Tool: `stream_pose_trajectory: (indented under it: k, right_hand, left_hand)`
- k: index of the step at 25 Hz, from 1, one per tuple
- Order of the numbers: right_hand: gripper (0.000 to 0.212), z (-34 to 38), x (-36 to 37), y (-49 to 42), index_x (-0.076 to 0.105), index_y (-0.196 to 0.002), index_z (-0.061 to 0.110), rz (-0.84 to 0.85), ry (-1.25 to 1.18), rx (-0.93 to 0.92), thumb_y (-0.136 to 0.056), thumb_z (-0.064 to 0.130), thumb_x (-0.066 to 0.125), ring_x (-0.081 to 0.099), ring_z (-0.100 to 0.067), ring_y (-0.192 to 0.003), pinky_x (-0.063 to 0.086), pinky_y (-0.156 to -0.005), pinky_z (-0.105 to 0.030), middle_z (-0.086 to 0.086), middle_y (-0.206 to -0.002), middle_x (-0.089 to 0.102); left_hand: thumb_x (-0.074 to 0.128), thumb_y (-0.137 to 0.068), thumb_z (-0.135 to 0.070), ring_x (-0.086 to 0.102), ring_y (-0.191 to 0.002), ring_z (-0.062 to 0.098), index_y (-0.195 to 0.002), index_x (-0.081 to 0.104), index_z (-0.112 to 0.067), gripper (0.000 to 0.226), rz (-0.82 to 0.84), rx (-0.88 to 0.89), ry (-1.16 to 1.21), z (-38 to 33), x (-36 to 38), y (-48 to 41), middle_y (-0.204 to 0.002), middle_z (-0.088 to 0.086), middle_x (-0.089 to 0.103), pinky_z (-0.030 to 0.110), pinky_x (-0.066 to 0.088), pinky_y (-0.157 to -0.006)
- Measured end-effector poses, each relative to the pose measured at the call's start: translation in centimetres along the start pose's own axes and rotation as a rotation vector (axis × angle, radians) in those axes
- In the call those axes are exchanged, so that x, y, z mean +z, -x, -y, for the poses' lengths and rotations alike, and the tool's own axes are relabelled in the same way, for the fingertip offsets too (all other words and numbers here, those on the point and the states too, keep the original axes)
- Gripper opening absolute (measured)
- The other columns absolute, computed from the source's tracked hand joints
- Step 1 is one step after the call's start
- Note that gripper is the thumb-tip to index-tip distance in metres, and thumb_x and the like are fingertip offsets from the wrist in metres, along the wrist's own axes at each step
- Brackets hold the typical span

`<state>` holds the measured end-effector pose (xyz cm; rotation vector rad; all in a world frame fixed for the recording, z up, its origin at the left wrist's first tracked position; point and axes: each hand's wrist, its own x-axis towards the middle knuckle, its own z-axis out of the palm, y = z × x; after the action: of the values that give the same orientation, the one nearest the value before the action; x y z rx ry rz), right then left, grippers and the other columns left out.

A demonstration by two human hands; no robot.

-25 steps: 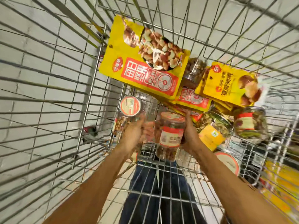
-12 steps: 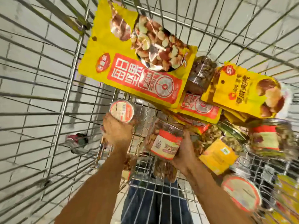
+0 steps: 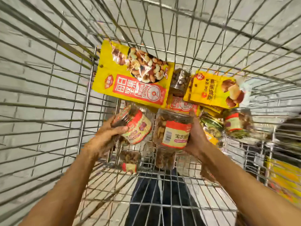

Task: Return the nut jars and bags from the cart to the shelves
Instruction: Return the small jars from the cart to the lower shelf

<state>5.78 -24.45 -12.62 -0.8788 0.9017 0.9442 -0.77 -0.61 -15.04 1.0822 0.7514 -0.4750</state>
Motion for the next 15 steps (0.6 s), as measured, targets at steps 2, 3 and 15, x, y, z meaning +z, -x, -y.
stream_pose_trajectory:
  k: [2, 3, 15]
  right_hand:
    - [0.075, 2.3, 1.6, 4.8, 0.072, -0.098, 0.013, 0.047, -0.001, -0.054, -0.090, 0.067, 0.020, 0.071, -0.029, -0.076, 0.056, -0.074, -0.046, -0.014, -0.085, 0.074]
    - [0.077, 3.4, 2.1, 7.5, 0.076, -0.087, 0.012, 0.069, -0.013, -0.088, -0.088, 0.067, 0.022, 0.071, -0.028, -0.072, 0.057, -0.070, -0.044, -0.013, -0.080, 0.074]
    - [0.042, 2.0, -6.7, 39.2, 0.075, -0.066, 0.005, 0.099, -0.554, -0.956, -0.060, 0.041, 0.054, 0.070, -0.023, -0.061, 0.058, -0.061, -0.042, -0.010, -0.068, 0.072]
  left_hand:
    - [0.060, -0.065, 0.001, 0.069, -0.067, 0.002, -0.084, 0.076, -0.016, 0.030, 0.111, 0.029, 0.065, -4.2, 2.2, 2.8, -0.074, -0.007, 0.074, 0.014, 0.053, -0.061]
    - [0.056, -0.068, 0.006, 0.069, -0.064, 0.002, -0.075, 0.078, -0.018, 0.034, 0.158, 0.052, 0.089, -6.3, 3.9, 4.2, -0.071, -0.006, 0.074, 0.014, 0.053, -0.058]
    - [0.092, -0.013, -0.050, 0.072, -0.068, 0.018, -0.071, 0.079, -0.012, 0.070, 0.800, 0.029, -0.078, -16.8, 32.3, 21.3, -0.076, 0.008, 0.075, 0.033, 0.057, -0.052]
